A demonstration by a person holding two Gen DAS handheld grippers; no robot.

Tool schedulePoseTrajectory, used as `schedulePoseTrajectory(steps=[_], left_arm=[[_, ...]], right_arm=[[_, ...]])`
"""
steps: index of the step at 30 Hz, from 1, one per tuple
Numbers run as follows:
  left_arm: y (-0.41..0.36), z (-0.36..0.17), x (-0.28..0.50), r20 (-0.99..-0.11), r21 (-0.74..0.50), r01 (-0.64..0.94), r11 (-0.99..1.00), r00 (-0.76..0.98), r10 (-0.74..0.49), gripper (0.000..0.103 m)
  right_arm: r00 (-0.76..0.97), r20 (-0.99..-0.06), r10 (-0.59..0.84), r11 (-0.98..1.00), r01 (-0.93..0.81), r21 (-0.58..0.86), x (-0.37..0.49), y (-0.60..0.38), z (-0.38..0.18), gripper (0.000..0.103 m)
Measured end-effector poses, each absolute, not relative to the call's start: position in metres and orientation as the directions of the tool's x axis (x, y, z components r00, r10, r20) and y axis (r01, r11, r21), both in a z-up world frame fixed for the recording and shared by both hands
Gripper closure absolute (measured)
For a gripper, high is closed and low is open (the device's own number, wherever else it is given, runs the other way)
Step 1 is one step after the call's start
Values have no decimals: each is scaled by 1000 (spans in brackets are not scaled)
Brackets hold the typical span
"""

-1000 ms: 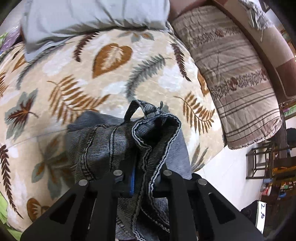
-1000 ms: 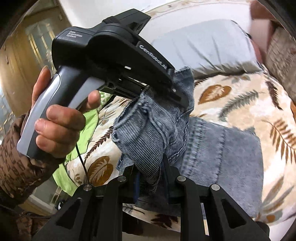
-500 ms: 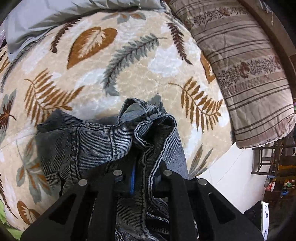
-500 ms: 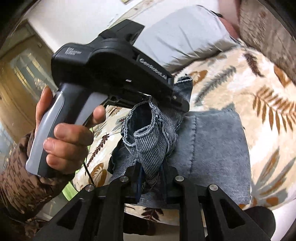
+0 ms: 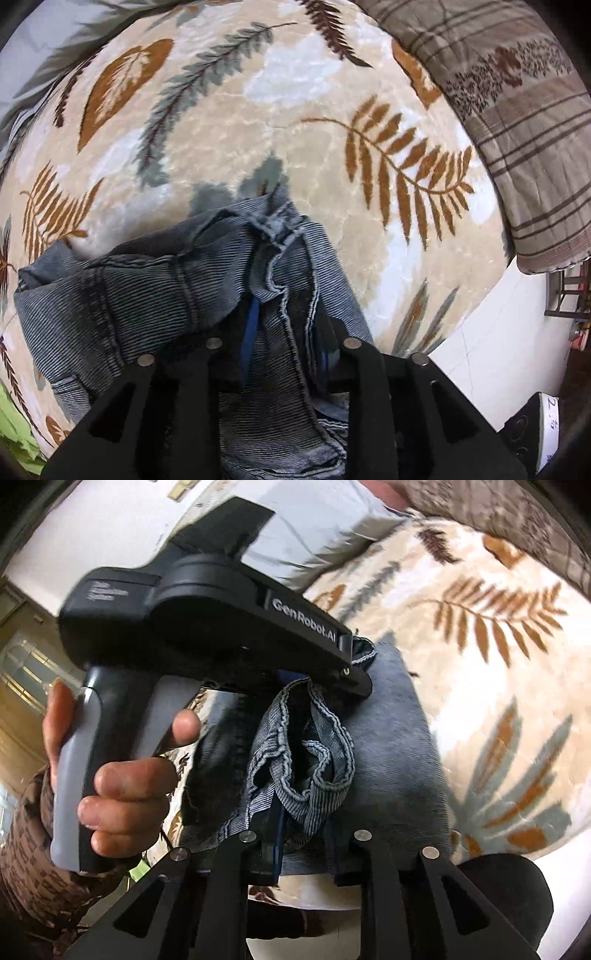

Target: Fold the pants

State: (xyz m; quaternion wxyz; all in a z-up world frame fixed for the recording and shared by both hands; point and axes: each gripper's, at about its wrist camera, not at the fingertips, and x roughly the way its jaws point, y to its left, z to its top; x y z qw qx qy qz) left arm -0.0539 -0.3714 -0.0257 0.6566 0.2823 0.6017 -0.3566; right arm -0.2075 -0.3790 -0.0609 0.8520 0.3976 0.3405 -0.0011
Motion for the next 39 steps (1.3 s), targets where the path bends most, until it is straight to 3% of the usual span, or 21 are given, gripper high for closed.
schedulePoseTrajectory(steps=[5,10,17,20,22,24,32,33,35,36,39], left_arm=[[-378,-24,-62,-990,-63,819,571,20,-137,56],[-371,-7,-63,-981,-147,808,571,-47,-187,54],[-338,51,-47,-943,-241,796,555,-56,-329,52],[-310,76,-26,-921,-256,777,576,-16,-388,39],[-287,79,-8,-911,-253,754,607,26,-412,33],[-263,77,6,-905,-261,722,641,48,-422,32],[-184,11,42,-874,-449,517,729,-84,-479,32],[-180,4,43,-870,-464,502,730,-101,-483,32],[-178,-11,42,-864,-485,478,733,-129,-487,32],[-180,-15,41,-867,-478,480,735,-125,-482,31],[-184,-17,38,-872,-468,483,740,-117,-475,30]], right_arm=[[766,-580,278,663,283,693,-213,-382,-65,75],[766,-586,264,651,307,694,-223,-387,-64,62],[791,-574,211,645,329,690,-232,-403,-46,51],[811,-550,198,627,327,707,-225,-414,-36,46],[821,-535,198,620,318,717,-217,-421,-30,37],[816,-540,204,628,315,712,-202,-429,-28,32],[767,-579,276,641,302,706,-136,-442,-57,32],[759,-584,289,642,299,706,-132,-441,-60,35],[765,-537,356,626,231,745,-129,-435,-61,52],[750,-536,386,642,199,740,-125,-428,-60,70],[700,-636,325,758,209,617,-117,-411,-59,86]])
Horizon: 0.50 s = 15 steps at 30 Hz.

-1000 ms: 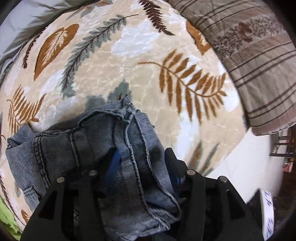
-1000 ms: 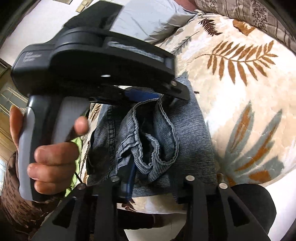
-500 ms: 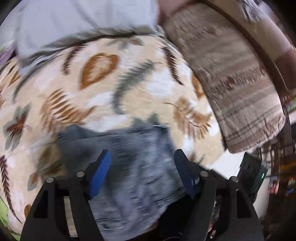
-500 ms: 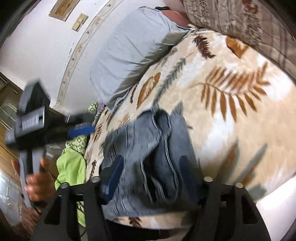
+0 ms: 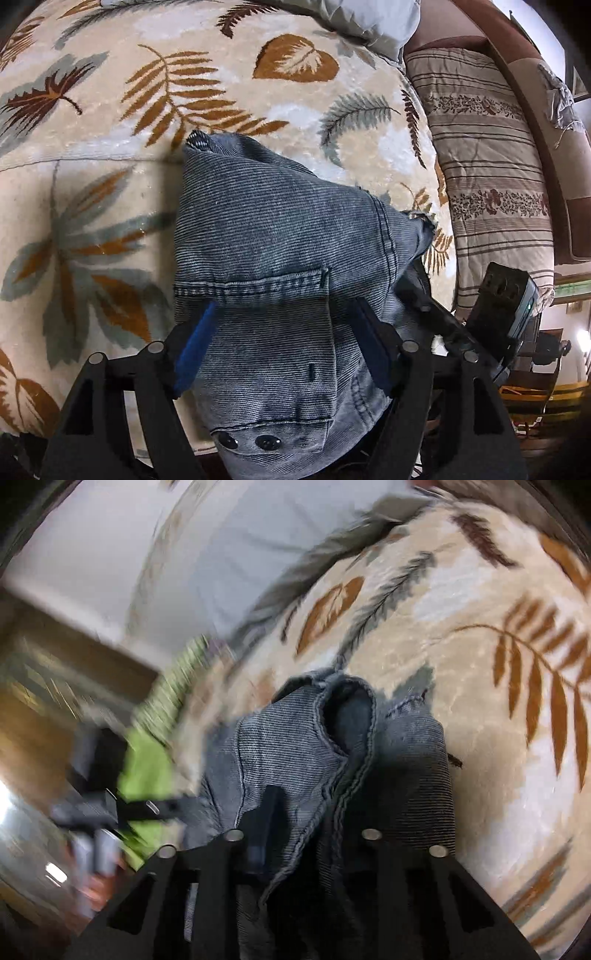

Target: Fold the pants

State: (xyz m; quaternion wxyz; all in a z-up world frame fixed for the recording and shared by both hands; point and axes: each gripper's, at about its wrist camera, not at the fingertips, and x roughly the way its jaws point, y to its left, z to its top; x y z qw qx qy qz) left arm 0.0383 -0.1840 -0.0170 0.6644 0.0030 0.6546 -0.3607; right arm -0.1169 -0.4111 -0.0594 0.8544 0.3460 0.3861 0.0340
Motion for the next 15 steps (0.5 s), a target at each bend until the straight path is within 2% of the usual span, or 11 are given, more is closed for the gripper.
schedulePoseTrajectory(steps=[1,2,3,4,6,8,11,12,15], left_arm=[[-186,-14,36,-872,-466,489,738,-112,-477,31],[-187,-10,34,-867,-473,494,729,-113,-486,41],[-190,-6,31,-858,-488,498,717,-123,-499,58],[-194,0,24,-848,-505,507,698,-139,-512,63],[-204,11,11,-846,-497,547,673,-134,-516,64],[-219,19,-8,-862,-439,621,649,-87,-499,64],[-233,12,-17,-890,-376,647,664,-53,-452,64],[-234,7,-17,-901,-360,642,676,-50,-432,68],[-223,16,-9,-896,-361,620,697,-22,-444,72]], right_arm=[[700,-636,326,759,207,617,-117,-411,-57,91],[704,-628,331,753,204,625,-118,-413,-54,92],[717,-610,336,752,185,632,-120,-414,-45,94],[728,-593,343,755,163,636,-124,-414,-37,95],[749,-564,349,771,113,627,-135,-413,-17,96],[750,-566,342,785,102,611,-140,-413,-11,97],[718,-616,325,784,160,600,-146,-419,-32,97],[707,-628,326,777,178,604,-147,-421,-41,97],[714,-603,356,741,178,647,-151,-426,-56,97]])
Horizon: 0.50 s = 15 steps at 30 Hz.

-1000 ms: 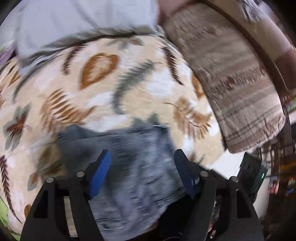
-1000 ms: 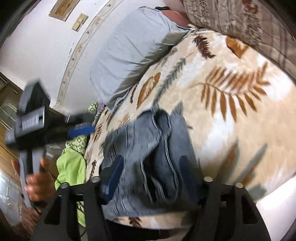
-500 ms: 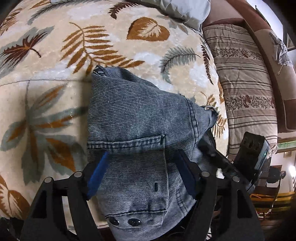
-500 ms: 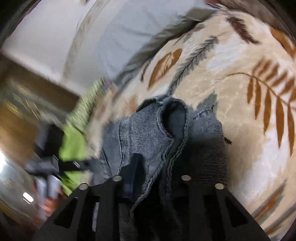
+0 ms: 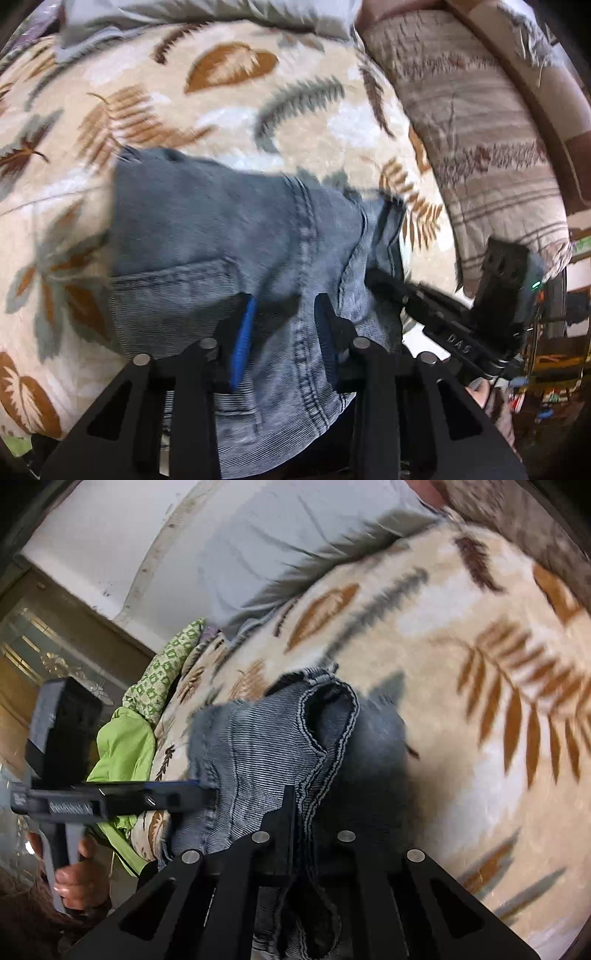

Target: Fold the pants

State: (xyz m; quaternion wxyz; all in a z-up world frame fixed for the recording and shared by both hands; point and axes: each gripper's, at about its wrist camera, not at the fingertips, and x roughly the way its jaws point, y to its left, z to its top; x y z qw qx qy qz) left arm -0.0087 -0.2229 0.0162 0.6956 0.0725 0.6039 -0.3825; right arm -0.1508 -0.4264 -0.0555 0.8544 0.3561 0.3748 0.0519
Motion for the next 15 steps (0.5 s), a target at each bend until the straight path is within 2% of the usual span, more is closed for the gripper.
schedulePoseTrajectory(steps=[1,2,3,4,6,9,12,13,14,15], left_arm=[[-215,24,-3,-894,-342,609,715,24,-448,70],[-204,30,5,-895,-314,593,741,77,-440,56],[-191,34,15,-891,-297,571,766,122,-437,30],[-181,33,24,-888,-299,547,782,140,-438,21],[-159,19,42,-888,-354,476,805,100,-449,18],[-139,-17,55,-866,-481,367,796,-60,-496,18],[-137,-42,49,-844,-533,332,778,-148,-515,19],[-140,-48,43,-822,-568,328,755,-185,-538,20],[-144,-49,38,-811,-584,332,741,-203,-548,26],[-148,-47,33,-814,-578,351,736,-198,-545,31]], right_arm=[[720,-589,369,728,170,664,-151,-429,-56,95],[725,-577,376,715,169,678,-152,-432,-57,92],[727,-567,388,696,172,697,-151,-436,-59,92],[726,-559,401,683,169,710,-151,-438,-61,91],[728,-543,419,659,167,733,-150,-441,-65,87],[733,-527,430,643,160,749,-146,-440,-69,80],[732,-524,434,644,154,749,-139,-435,-70,77],[727,-529,438,651,150,744,-137,-432,-69,77],[720,-550,423,675,155,722,-134,-429,-67,81],[712,-565,417,698,148,700,-131,-425,-62,92]])
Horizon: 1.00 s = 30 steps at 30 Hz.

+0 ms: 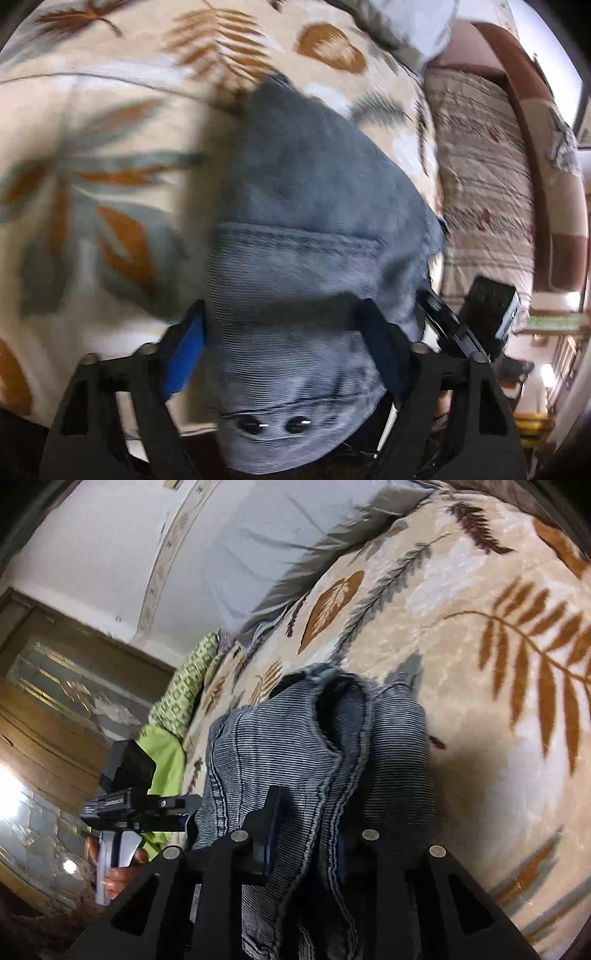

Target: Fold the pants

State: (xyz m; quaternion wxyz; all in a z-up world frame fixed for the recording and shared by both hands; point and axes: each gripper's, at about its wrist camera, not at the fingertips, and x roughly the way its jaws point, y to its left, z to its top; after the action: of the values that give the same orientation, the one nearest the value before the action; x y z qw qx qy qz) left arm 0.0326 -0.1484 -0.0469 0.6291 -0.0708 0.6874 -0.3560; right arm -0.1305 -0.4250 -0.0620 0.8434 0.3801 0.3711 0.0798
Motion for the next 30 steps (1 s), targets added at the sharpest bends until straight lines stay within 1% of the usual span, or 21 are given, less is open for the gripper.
schedulePoseTrajectory(steps=[1,2,3,5,6,8,10,12,13,15,18,21,22,23,24,25,26,28,29,30], left_arm=[[-155,-37,26,-825,-560,388,732,-181,-536,35],[-160,-31,22,-826,-557,407,724,-178,-535,44],[-162,-23,18,-826,-555,422,717,-171,-538,49],[-170,-8,10,-821,-552,458,697,-149,-551,49],[-176,-3,5,-832,-528,483,699,-128,-540,49],[-183,-7,3,-853,-492,500,712,-112,-510,49],[-189,-13,-1,-884,-427,524,737,-71,-461,49],[-196,-16,-4,-902,-377,553,743,-38,-430,47],[-199,-16,-6,-909,-352,568,744,-17,-417,45],[-205,-21,-10,-922,-306,582,754,18,-387,37],[-204,-30,-9,-928,-291,572,767,25,-371,30],[-200,-30,-8,-926,-297,556,776,28,-375,28],[-200,-28,-10,-927,-290,558,778,37,-372,28],[-200,-25,-11,-929,-279,563,778,48,-368,28],[-201,-21,-13,-930,-263,571,778,64,-362,29],[-200,-15,-16,-931,-238,582,777,92,-354,29],[-200,-8,-19,-929,-215,593,776,121,-349,29],[-198,7,-24,-918,-165,611,774,193,-347,29],[-197,12,-26,-911,-138,616,776,228,-344,29],[-196,16,-26,-905,-116,618,777,256,-339,27]], right_arm=[[713,-571,407,712,144,687,-130,-423,-56,95],[720,-569,397,724,136,677,-131,-423,-48,96],[737,-554,386,735,117,668,-134,-424,-34,96],[759,-538,366,752,98,651,-141,-428,-19,97],[768,-536,350,760,102,642,-144,-434,-14,97],[762,-566,314,771,144,621,-147,-445,-18,97],[737,-609,293,766,200,610,-148,-454,-36,97],[708,-650,277,772,239,589,-147,-456,-57,97],[706,-654,273,771,247,588,-149,-457,-61,96],[709,-653,266,757,266,597,-149,-462,-70,95],[700,-666,256,759,281,587,-148,-464,-79,96],[700,-668,254,757,286,587,-146,-463,-79,95],[697,-671,253,757,290,586,-146,-462,-76,90],[694,-676,246,757,298,581,-146,-460,-73,88],[690,-686,233,761,309,570,-147,-460,-67,83],[688,-690,223,765,316,561,-146,-459,-62,73],[694,-691,204,771,320,550,-148,-460,-55,69],[729,-665,163,778,320,541,-155,-462,-37,60],[747,-650,137,781,322,535,-158,-463,-28,58],[764,-634,119,785,318,531,-160,-464,-20,48]])
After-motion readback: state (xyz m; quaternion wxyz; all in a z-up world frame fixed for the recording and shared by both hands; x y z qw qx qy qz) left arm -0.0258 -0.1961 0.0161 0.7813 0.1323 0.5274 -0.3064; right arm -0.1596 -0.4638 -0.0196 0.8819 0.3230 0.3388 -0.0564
